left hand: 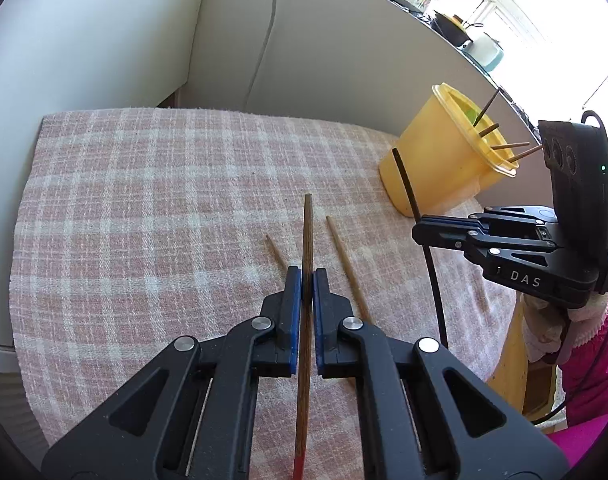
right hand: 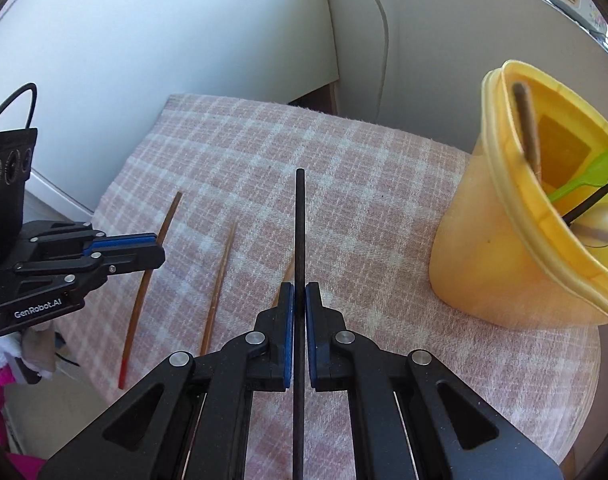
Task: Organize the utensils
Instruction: 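Lift both chopsticks upright and carry them over the yellow container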
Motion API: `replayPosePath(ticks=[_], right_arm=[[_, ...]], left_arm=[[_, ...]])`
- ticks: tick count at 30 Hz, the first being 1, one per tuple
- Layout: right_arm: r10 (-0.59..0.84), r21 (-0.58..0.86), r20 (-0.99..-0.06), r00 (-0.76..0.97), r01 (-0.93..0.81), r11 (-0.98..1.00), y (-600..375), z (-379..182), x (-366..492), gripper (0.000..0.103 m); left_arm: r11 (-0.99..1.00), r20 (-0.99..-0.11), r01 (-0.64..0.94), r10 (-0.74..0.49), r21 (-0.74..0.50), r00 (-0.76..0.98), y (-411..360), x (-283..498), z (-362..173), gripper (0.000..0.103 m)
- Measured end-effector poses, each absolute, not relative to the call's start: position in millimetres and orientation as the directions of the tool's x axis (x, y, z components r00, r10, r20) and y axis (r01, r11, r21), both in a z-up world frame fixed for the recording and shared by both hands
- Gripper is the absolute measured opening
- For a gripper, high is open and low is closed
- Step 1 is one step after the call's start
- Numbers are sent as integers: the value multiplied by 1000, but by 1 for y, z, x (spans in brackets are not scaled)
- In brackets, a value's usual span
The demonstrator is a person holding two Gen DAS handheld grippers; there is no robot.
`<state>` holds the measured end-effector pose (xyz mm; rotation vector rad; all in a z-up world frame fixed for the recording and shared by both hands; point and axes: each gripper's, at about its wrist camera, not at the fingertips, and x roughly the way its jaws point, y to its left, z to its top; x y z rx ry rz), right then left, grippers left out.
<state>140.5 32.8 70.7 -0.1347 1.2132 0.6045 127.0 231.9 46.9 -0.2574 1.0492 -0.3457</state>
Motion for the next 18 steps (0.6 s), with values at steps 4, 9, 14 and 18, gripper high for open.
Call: replayPosePath(ticks=[4, 9, 14, 18], right_arm=[[409, 242, -871, 271, -489, 838, 14, 93, 133, 4], [441, 245, -831, 340, -488, 838, -8, 119, 120, 4], [450, 233, -791, 415, -475, 848, -30, 141, 108, 4], [457, 230, -766, 453, -471, 852, -37, 149, 101, 4]], left_arm=[[911, -763, 182, -409, -370, 500, 231, 115, 73, 3], [906, -727, 216, -422, -364, 542, 228, 102, 95, 3], [898, -696, 225, -436, -378, 570, 219, 104, 104, 3], [898, -685, 235, -436, -371, 584, 209, 109, 106, 3]])
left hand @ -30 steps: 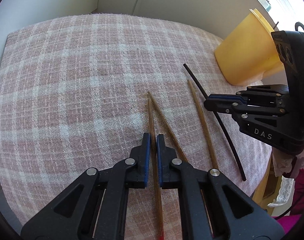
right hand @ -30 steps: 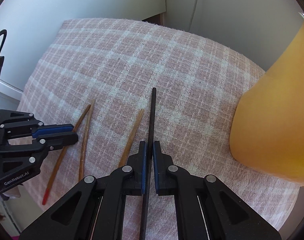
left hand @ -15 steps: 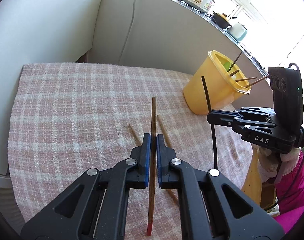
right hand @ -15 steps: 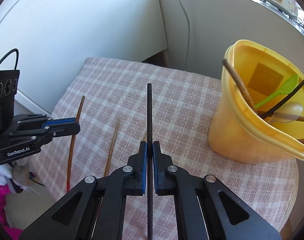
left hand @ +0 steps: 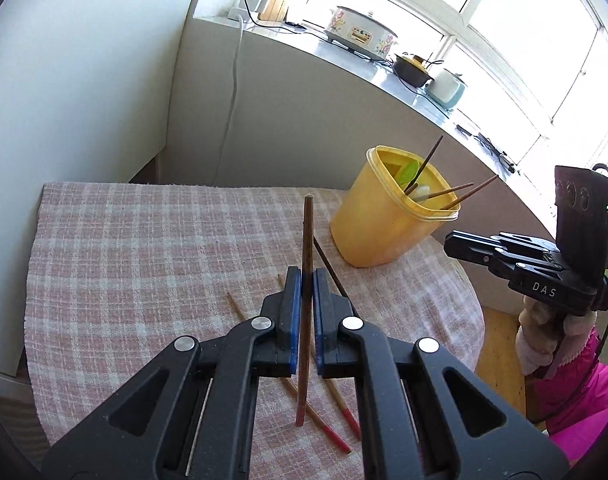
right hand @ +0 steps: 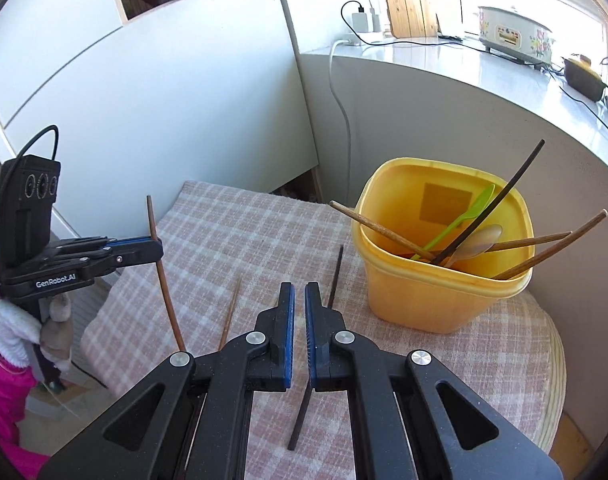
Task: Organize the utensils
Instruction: 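Lift both chopsticks upright and carry them over the yellow container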
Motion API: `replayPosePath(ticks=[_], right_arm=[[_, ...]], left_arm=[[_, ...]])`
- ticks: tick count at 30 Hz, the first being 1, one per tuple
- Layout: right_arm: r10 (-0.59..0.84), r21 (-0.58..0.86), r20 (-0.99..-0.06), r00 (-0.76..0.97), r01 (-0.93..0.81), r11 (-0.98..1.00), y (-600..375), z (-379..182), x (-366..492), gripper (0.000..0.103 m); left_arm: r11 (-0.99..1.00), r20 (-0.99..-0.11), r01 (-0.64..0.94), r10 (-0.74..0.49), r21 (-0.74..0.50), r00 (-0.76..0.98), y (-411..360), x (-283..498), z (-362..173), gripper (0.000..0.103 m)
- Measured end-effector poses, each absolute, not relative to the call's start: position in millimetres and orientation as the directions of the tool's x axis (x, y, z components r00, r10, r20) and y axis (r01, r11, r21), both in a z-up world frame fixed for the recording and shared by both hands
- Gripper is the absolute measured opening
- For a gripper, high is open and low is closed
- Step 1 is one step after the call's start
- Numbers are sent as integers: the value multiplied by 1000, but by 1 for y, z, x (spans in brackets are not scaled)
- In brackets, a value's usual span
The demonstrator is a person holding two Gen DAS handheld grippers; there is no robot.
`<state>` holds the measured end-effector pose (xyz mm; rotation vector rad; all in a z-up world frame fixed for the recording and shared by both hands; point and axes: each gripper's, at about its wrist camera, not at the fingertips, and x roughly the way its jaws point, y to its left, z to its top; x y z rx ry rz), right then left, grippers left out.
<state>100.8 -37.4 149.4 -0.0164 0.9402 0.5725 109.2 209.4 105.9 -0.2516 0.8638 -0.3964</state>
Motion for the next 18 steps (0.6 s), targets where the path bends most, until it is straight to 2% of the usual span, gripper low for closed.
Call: replayPosePath(ticks=[6, 8, 10, 18], right_arm=[[434, 225, -833, 343, -507, 832, -28, 123, 103, 6], [417, 223, -865, 281, -529, 819, -17, 102, 106, 18], [375, 203, -895, 244, -525, 826, -8, 80, 112, 25], [222, 103, -958, 182, -503, 858, 14, 19, 141, 25]], left_arm=[[895, -690, 230, -442, -382, 573, 207, 114, 98, 3], [896, -690, 226, -440, -383, 575, 208, 112, 97, 3], [897, -689, 220, -437, -384, 578, 210, 110, 97, 3], [901, -689, 201, -426, -385, 587, 224, 99, 97, 3]])
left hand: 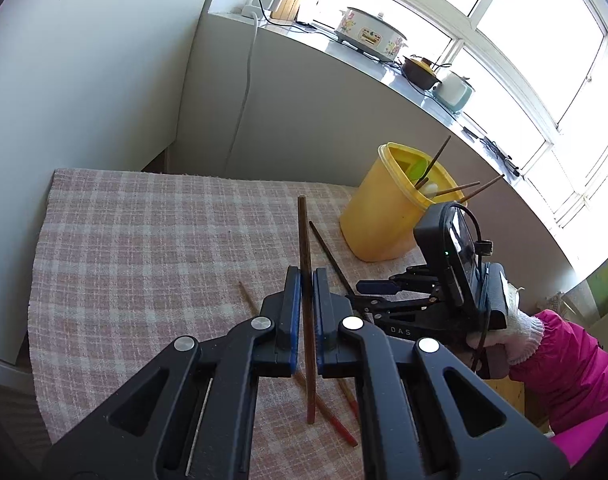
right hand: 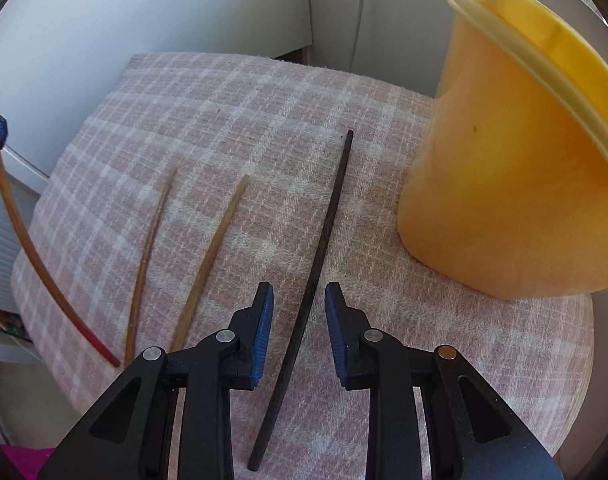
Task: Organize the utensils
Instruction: 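Lift both chopsticks upright and carry them over the yellow container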
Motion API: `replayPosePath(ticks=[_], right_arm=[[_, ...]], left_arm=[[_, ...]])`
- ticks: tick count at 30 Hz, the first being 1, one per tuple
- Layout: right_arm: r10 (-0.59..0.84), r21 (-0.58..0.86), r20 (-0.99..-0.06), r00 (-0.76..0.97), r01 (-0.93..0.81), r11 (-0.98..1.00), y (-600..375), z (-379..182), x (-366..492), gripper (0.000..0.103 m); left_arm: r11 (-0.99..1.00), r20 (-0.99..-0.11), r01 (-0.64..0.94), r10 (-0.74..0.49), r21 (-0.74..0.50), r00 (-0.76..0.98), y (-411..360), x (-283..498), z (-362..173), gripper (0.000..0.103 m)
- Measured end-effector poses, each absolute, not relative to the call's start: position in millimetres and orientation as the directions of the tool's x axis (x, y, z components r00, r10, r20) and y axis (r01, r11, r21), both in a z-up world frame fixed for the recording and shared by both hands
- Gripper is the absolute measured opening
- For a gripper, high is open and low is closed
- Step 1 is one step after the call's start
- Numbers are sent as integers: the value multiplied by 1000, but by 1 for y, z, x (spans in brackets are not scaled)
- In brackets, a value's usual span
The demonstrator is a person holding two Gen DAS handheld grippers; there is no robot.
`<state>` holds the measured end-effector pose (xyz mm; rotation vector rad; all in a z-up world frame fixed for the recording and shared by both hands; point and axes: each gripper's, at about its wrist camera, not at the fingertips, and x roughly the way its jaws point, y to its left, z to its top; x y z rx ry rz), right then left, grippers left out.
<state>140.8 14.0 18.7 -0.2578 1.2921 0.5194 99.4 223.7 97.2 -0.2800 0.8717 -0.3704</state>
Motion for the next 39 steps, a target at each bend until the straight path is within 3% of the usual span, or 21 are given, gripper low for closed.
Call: replayPosePath(ticks=[4, 8, 13, 26, 39], right_arm=[[183, 62, -965, 185, -518, 853, 23, 6, 149, 25], [174, 46, -965, 195, -529, 847, 30, 5, 150, 9], [213, 77, -957, 194, -542, 837, 31, 7, 143, 4], [452, 243, -831, 323, -521, 818, -8, 80, 119, 4], [498, 221, -693, 522, -504, 835, -48, 153, 104, 4]], left_arm=[[899, -686, 200, -427, -389, 588, 227, 98, 97, 3], [899, -686, 199, -427, -390, 589, 227, 97, 97, 3], [897, -683, 201, -431, -393, 590, 228, 96, 99, 3], [889, -640, 248, -451, -385, 622, 217, 105, 126, 3], [870, -580, 306, -488, -387, 653, 200, 111, 156, 3]])
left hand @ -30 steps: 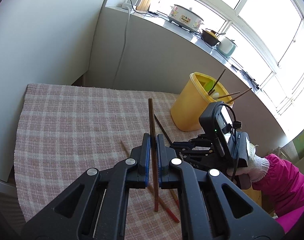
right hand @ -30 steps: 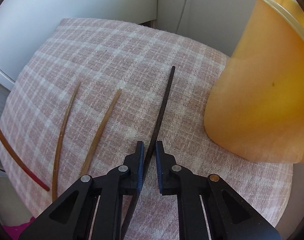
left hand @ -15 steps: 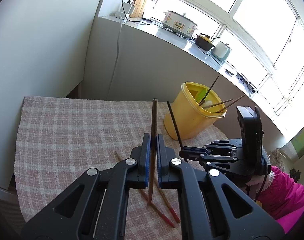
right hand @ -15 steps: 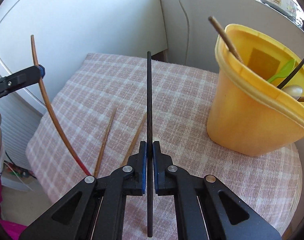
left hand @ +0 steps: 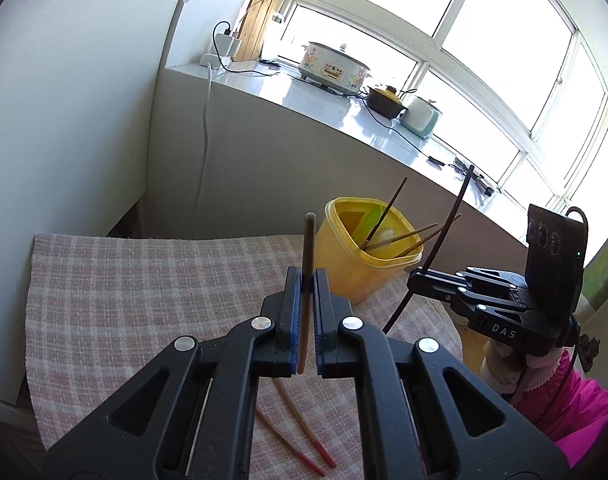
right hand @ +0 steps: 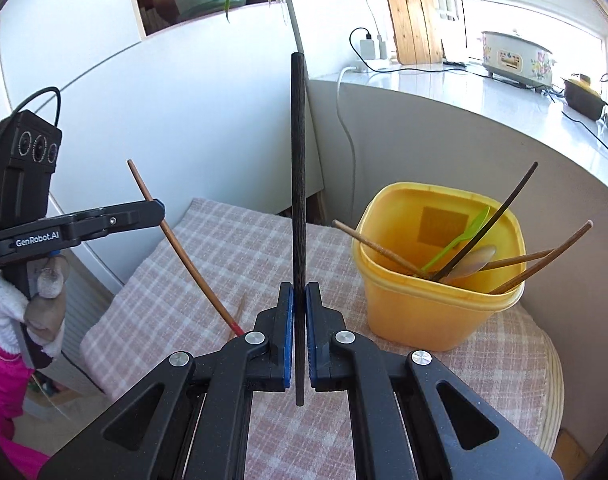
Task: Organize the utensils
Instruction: 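Lift both chopsticks upright and carry them over the yellow container, then lower both chopsticks into the yellow container and open both grippers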
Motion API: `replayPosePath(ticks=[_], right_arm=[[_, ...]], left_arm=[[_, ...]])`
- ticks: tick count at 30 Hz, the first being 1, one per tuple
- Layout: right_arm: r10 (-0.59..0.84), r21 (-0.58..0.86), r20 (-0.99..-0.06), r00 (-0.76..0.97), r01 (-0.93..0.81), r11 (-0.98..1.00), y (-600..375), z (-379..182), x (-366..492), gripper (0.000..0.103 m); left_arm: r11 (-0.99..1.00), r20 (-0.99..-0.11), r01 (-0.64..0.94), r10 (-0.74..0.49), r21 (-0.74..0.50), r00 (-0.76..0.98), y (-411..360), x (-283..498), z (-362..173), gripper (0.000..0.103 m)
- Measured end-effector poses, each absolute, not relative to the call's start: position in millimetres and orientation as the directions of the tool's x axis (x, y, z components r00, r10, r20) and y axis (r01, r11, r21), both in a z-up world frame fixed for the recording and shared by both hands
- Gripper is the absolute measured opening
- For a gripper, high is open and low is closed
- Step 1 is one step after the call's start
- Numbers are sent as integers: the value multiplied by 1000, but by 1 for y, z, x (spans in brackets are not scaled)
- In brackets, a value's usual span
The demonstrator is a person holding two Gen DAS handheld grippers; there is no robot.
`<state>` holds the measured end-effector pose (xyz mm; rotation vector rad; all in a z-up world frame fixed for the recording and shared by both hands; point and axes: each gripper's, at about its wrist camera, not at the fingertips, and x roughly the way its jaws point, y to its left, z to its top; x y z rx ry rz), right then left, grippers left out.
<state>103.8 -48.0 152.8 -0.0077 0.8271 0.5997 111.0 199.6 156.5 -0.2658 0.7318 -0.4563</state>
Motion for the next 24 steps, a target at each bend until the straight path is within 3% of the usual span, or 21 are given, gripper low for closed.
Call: replayPosePath(ticks=[13, 24], right_arm=[[471, 206, -577, 667, -439, 875, -89, 208, 110, 4], [437, 208, -521, 733, -388, 898, -111, 231, 125, 4]], left_arm=[[861, -463, 360, -499, -358, 732, 181, 126, 211, 3], [855, -418, 393, -511, -339, 751, 162, 149, 240, 3]])
